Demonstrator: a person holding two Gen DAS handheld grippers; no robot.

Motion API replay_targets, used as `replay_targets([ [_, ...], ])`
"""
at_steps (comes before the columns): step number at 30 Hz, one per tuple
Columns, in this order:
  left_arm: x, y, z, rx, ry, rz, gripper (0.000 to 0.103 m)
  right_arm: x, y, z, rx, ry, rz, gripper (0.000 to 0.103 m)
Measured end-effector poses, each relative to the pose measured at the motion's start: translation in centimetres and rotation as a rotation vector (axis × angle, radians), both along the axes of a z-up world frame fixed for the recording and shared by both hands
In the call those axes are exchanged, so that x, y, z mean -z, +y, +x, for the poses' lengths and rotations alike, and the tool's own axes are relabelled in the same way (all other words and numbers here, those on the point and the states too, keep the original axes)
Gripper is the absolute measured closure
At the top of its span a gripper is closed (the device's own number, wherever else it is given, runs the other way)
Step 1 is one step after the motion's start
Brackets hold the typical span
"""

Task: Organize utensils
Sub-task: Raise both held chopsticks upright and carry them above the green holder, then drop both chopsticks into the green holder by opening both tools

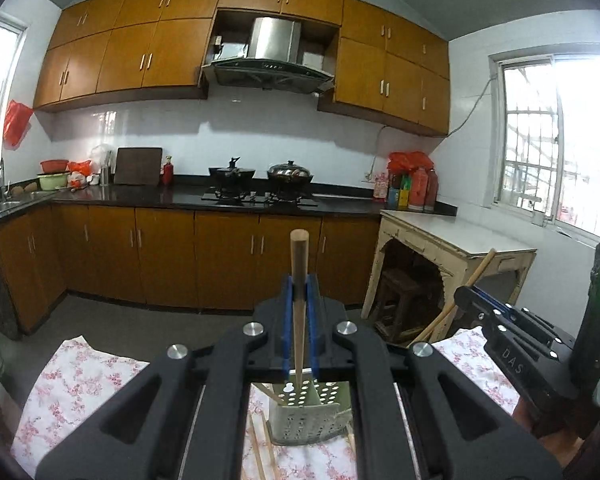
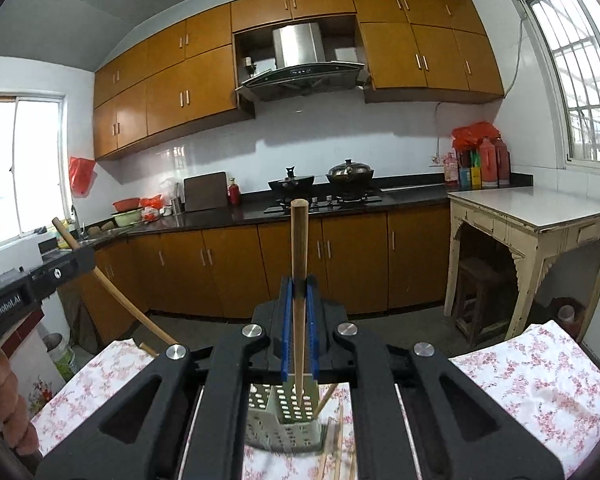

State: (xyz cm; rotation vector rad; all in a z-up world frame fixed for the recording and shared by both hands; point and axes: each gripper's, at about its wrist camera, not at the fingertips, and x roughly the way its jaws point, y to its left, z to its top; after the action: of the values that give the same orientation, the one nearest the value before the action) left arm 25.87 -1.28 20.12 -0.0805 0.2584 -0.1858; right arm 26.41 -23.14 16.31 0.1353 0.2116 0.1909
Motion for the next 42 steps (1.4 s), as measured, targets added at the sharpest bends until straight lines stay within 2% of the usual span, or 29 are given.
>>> replay_targets([
  [17,2.6,0.5,3.7,-0.016,0.089,0.000,0.095,2.7,0.6,4.1,0.004,0.117,0.033,0.095],
  [22,3.2,0.6,5.4,-0.014,0.128,0.001,0.095,3.7,1.2,5.1,-0.011,0.163,0.027,0.095],
  [29,4.4,1.1,5.9,-0.017,0.168,0.006,0.095,4.7,1.7,5.6,-0.027,0.212,0.011,0.095],
  [34,4.3,2.0,5.4,-0.039,0.163,-0.009,0.093,4.2,1.9,4.9,-0.014,0.196,-0.017,0.095],
  [42,3.1,3.8,3.6,-0.064,0.131,-0.040,0.086,2.5,1.6,3.2,-0.006,0.145,-0.010,0.095],
])
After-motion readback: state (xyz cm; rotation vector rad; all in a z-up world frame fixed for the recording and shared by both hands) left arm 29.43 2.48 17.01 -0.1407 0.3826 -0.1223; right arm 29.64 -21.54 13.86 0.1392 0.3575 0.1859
